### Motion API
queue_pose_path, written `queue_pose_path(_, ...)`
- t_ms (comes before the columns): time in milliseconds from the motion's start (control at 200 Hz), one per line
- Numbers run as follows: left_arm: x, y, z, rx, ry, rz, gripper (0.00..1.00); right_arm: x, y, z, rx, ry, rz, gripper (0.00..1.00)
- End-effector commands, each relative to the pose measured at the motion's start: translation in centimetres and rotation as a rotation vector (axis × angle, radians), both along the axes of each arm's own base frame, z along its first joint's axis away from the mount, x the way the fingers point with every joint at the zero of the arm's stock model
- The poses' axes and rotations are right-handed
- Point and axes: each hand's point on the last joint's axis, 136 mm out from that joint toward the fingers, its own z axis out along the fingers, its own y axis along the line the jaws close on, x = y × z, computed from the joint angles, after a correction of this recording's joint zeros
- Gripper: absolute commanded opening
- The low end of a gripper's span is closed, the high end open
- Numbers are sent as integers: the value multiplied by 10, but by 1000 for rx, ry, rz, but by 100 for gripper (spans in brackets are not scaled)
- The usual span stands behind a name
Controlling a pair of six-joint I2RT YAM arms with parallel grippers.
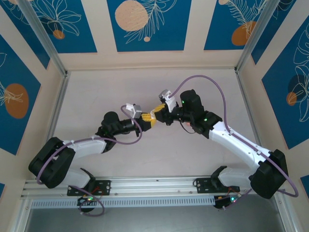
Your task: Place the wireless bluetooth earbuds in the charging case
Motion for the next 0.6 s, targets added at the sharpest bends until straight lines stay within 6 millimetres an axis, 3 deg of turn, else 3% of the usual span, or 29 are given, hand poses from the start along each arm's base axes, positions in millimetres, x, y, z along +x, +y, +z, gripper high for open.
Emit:
queue_pose_path(0,-10,-3,28,-71,-80,-37,18,3,-6,-9,-25,-3,-38,22)
queue_pose_path(325,-9,-3,36,-100,-92,-34,18,2,-3,-15,-20,2,-48,22)
queue_pose_path(595,-7,1,41,-101,-116,-2,18,-12,-2,-26,-57,30,1,22)
